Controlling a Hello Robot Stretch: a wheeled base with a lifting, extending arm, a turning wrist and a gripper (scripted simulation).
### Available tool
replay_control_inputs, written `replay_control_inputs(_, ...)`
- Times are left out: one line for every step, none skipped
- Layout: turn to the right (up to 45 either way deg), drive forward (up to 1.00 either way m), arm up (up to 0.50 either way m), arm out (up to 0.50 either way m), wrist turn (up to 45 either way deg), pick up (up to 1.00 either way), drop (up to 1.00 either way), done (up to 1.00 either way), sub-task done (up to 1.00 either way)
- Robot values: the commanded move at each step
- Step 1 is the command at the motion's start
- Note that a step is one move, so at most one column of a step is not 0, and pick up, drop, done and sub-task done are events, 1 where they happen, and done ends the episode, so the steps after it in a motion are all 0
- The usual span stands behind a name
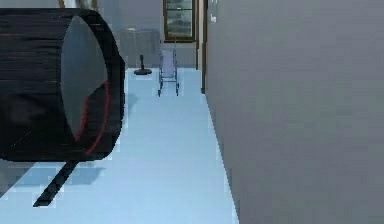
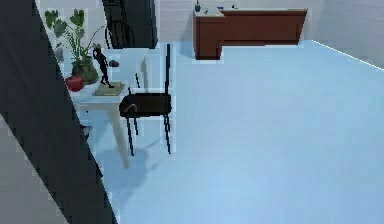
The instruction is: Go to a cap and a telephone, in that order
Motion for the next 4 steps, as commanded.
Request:
replay_control_inputs(-12.0,0.00,0.00,0.00,0.0,0.00,0.00,0.00,0.00)
replay_control_inputs(0.0,1.00,0.00,0.00,0.0,0.00,0.00,0.00,0.00)
replay_control_inputs(0.0,1.00,0.00,0.00,0.0,0.00,0.00,0.00,0.00)
replay_control_inputs(0.0,1.00,0.00,0.00,0.0,0.00,0.00,0.00,0.00)
